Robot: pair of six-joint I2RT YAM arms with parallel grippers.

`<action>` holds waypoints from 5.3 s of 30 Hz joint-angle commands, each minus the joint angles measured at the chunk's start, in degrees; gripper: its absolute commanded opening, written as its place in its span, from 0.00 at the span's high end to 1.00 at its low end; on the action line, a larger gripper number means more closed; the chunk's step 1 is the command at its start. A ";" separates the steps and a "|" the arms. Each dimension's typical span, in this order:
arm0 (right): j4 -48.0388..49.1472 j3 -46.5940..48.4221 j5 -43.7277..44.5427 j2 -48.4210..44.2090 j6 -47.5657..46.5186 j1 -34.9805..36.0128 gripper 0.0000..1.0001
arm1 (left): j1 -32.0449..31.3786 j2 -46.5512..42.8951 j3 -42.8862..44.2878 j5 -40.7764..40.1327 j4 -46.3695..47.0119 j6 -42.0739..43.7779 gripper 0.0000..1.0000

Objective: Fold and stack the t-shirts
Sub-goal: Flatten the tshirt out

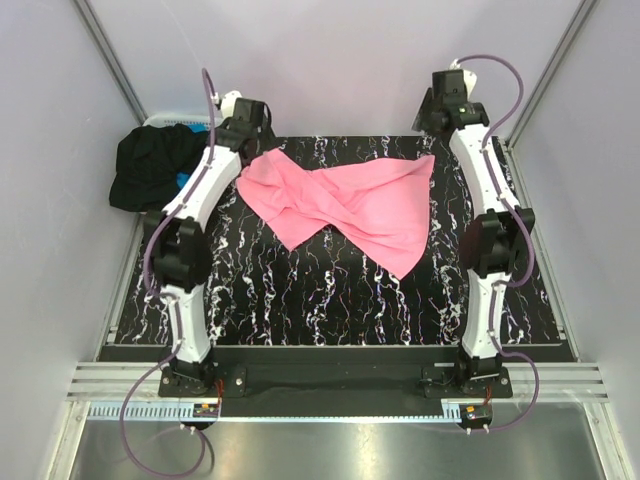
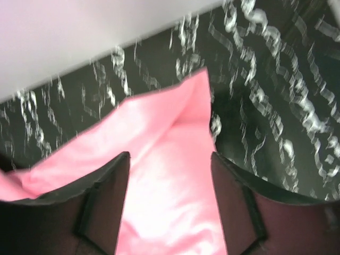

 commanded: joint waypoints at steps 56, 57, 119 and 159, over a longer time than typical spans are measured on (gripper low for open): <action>3.74 -61.09 -17.41 -34.78 13.78 9.64 0.37 | -7.34 -10.24 -41.45 25.01 6.39 -20.01 0.48; 3.83 -61.09 -17.32 -34.78 13.78 9.64 0.37 | -7.34 -10.15 -41.37 25.01 6.22 -19.92 0.48; 0.78 -77.72 -18.48 -34.42 23.63 10.95 1.00 | -7.96 -38.79 -42.16 0.06 -11.18 -12.45 1.00; -11.20 -7.69 9.14 -11.28 7.47 1.29 1.00 | -7.43 -63.06 -25.19 -15.68 -35.97 -10.16 1.00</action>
